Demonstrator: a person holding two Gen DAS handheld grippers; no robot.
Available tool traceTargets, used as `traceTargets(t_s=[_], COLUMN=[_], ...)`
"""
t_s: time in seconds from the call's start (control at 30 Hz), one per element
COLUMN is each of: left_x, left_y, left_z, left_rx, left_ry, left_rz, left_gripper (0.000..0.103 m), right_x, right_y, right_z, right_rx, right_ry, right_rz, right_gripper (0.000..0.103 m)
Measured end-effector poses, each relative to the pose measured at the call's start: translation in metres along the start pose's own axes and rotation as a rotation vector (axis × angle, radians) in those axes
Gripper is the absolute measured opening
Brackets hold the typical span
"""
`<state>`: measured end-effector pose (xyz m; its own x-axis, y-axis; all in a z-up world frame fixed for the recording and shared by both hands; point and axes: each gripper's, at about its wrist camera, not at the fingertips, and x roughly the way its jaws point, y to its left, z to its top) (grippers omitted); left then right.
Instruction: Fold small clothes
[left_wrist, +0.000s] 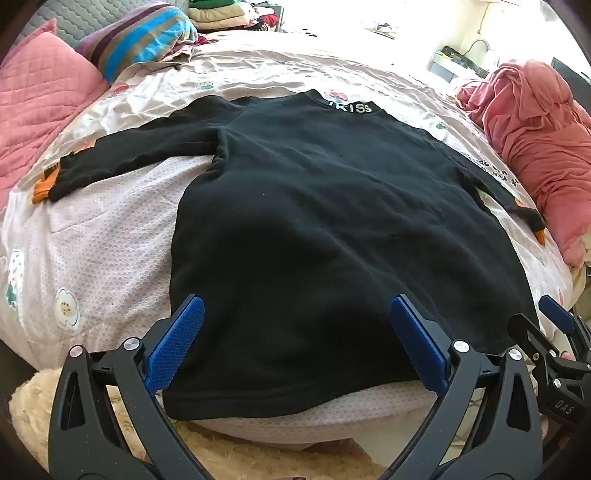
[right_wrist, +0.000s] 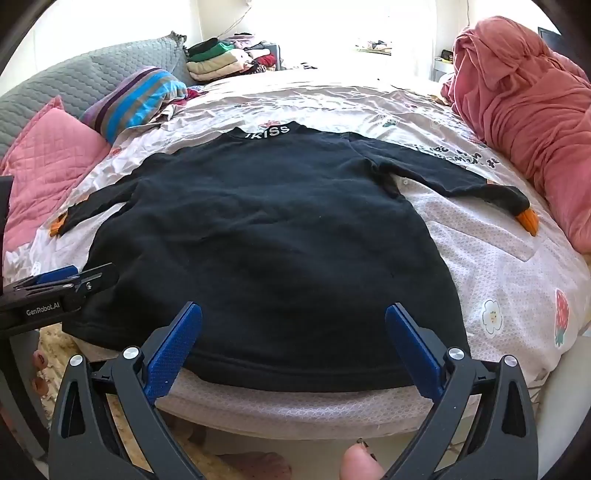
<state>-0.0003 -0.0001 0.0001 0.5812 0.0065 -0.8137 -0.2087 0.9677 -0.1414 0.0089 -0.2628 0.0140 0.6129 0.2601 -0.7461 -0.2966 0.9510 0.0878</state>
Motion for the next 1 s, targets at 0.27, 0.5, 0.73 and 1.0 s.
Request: traceTargets(t_s=[0.27, 0.5, 0.73, 1.0], left_x=[0.0005, -0.0019, -0.0022, -0.0033], left_y=[0.0002, -0.0036, -0.0018, -0.0022], left_z=[-0.0001, 0.0008, 0.0016, 0.0027], left_rx=[-0.004, 0.004, 0.004, 0.003], left_ry=[0.003, 0.002, 0.002, 0.002], left_rz=[0.008, 0.001, 0.001, -0.010], left_gripper=[0.095, 0.095, 0.095, 0.095], right_x=[-0.0018, -0.0039, -0.0032, -0.0044], right_y=[-0.0012, 0.0000, 0.0007, 0.0023], right_z=[0.0001, 0.0021, 0.0039, 0.0027], right_rx=[-0.003, -0.004, -0.009, -0.011], right_ry=[0.004, 0.006, 0.006, 0.007], right_rz=[0.006, 0.000, 0.003, 0.003], right_gripper=[0.099, 0.099, 0.099, 0.099])
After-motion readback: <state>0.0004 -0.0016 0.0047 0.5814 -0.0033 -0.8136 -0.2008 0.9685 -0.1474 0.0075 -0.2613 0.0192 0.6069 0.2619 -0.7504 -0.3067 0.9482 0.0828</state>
